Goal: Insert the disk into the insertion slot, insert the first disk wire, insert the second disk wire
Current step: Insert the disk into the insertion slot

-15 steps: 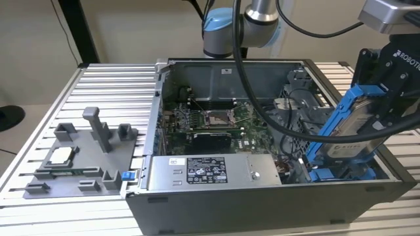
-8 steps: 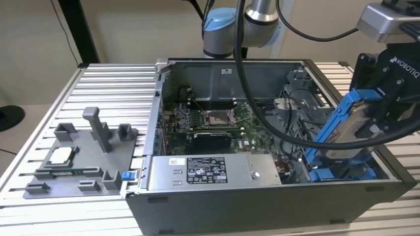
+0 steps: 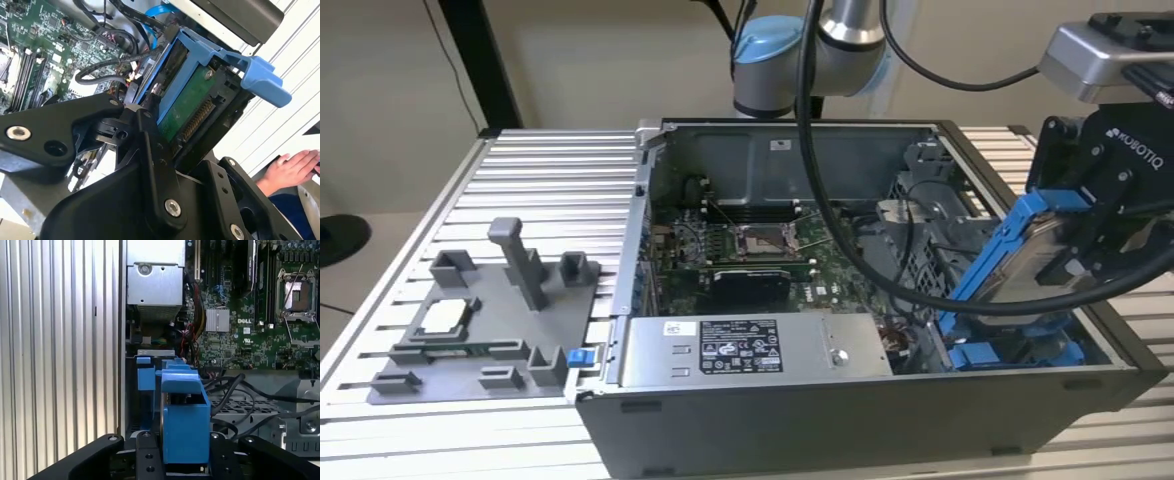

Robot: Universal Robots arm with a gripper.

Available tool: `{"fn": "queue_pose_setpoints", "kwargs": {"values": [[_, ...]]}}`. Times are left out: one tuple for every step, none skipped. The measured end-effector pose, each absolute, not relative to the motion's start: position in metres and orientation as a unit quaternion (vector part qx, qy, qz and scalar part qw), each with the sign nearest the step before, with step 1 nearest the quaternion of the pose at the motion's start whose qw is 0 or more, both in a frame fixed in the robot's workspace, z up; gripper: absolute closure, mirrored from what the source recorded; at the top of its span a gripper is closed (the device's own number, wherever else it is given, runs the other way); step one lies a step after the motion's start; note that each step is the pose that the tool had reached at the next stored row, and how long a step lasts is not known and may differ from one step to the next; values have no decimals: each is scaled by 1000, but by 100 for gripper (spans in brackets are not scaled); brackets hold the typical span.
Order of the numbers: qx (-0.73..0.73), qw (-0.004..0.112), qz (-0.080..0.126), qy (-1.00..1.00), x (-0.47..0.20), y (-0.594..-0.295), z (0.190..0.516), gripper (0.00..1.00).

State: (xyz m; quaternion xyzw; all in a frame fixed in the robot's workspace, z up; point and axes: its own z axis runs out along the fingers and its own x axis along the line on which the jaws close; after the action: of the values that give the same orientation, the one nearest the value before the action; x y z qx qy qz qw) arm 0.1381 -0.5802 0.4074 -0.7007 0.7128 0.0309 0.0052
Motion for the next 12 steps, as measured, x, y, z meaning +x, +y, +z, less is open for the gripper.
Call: {"fn": "queue_pose_setpoints", "kwargs": {"values": [[-701, 5, 31, 713, 138, -581, 407, 100], [-701, 5, 31, 713, 138, -581, 407, 100], [-701, 5, 31, 713, 138, -581, 407, 100], [-701, 5, 31, 713, 138, -581, 407, 100], [-701, 5, 31, 713, 138, -581, 407, 100], [-701, 5, 31, 713, 138, -581, 407, 100], [-701, 6, 31, 713, 138, -582, 408, 100], [-701, 6, 31, 713, 138, -582, 408, 100], [-701, 6, 31, 713, 138, -582, 409, 100], [-701, 6, 31, 713, 138, -582, 410, 100], [-701, 5, 31, 713, 138, -582, 411, 100], [-701, 5, 31, 713, 138, -582, 414, 100]]}}
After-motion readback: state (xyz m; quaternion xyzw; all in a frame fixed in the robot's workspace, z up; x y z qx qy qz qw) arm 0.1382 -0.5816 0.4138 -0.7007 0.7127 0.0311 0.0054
